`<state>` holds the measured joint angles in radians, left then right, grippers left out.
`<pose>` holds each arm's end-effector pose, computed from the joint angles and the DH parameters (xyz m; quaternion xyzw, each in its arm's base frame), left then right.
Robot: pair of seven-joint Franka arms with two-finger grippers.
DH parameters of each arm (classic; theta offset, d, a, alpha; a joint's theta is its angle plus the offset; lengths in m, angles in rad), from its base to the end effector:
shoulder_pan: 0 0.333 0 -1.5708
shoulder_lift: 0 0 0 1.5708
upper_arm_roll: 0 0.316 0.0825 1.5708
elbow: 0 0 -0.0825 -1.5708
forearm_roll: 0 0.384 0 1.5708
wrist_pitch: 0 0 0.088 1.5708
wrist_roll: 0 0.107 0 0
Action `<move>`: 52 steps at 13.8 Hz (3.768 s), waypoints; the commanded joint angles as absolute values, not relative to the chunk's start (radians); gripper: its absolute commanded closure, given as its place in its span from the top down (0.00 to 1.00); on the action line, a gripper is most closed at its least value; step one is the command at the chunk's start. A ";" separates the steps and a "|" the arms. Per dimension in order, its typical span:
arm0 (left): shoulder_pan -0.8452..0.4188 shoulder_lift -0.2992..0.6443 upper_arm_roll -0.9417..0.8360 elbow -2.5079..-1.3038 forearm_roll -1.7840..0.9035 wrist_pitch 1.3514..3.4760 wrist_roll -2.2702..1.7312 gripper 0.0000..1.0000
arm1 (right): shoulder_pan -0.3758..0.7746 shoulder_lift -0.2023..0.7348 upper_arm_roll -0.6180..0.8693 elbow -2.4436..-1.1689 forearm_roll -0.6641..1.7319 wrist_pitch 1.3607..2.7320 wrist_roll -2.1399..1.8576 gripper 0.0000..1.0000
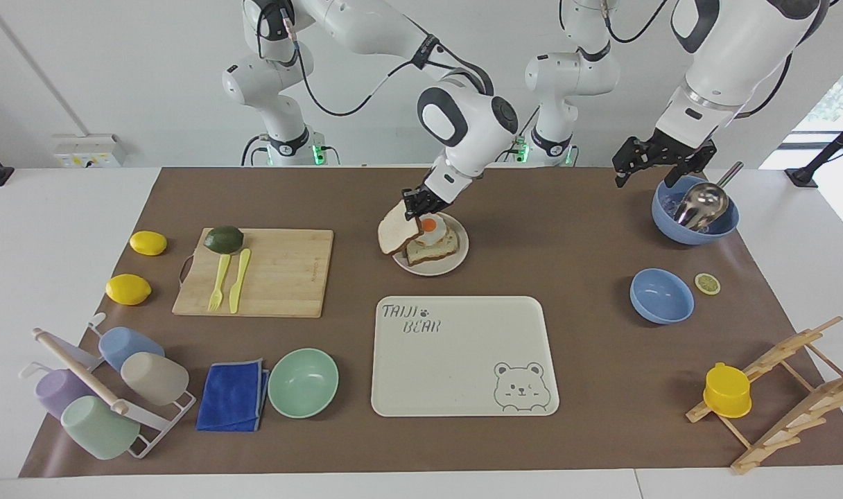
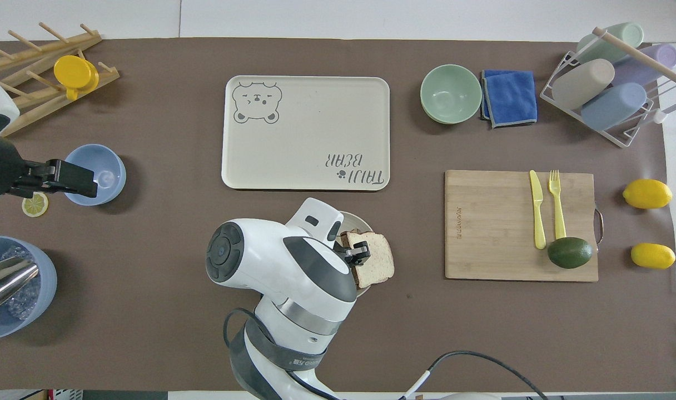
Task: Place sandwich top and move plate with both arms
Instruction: 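Carry the bread slice over the white plate with the right gripper, then lower the bread onto the egg and open the right gripper, then withdraw the right gripper while the left gripper reaches toward the plate, then grasp the rim of the white plate with the left gripper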
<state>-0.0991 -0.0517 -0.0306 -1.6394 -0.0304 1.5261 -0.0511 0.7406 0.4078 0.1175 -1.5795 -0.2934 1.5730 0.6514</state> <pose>0.5277 -0.0727 0.6167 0.9986 -0.0394 -0.0320 0.0116 0.4379 0.4469 0.3813 0.9633 0.1303 -0.0653 0.2255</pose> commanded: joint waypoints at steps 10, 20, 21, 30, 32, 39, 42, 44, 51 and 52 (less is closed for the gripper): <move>-0.101 -0.069 -0.028 -1.652 -0.017 1.520 -0.046 1.00 | 0.767 0.420 0.133 -1.638 -0.219 1.821 0.768 0.05; -0.101 -0.069 -0.028 -1.652 -0.017 1.517 -0.049 1.00 | 0.551 0.168 0.133 -1.623 -0.085 1.726 0.715 1.00; -0.101 -0.072 -0.029 -1.654 -0.017 1.516 -0.051 1.00 | 0.490 0.111 0.132 -1.623 -0.043 1.667 0.672 1.00; -0.162 -0.215 -0.038 -1.972 -0.028 1.687 -0.064 1.00 | -0.018 -0.005 0.120 -1.623 0.000 1.463 0.200 1.00; -0.198 -0.200 -0.038 -2.025 -0.066 1.755 -0.067 1.00 | -0.090 -0.002 0.123 -1.624 0.009 1.479 0.106 1.00; -0.458 -0.030 -0.040 -2.252 -0.106 2.187 -0.328 1.00 | 0.011 -0.021 0.051 -1.631 -0.014 1.463 0.097 1.00; -0.495 0.034 -0.038 -2.252 -0.161 2.259 -0.359 1.00 | 0.035 -0.026 -0.003 -1.635 -0.002 1.470 0.077 1.00; -0.509 0.092 -0.040 -2.252 -0.172 2.327 -0.359 1.00 | 0.037 -0.047 -0.009 -1.641 -0.005 1.462 0.060 1.00; -0.532 0.121 -0.040 -2.243 -0.204 2.352 -0.351 0.92 | 0.008 -0.066 -0.044 -1.672 0.005 1.487 -0.026 1.00; -0.529 0.121 -0.040 -2.240 -0.204 2.350 -0.348 0.92 | 0.005 -0.066 -0.046 -1.666 0.006 1.491 -0.026 1.00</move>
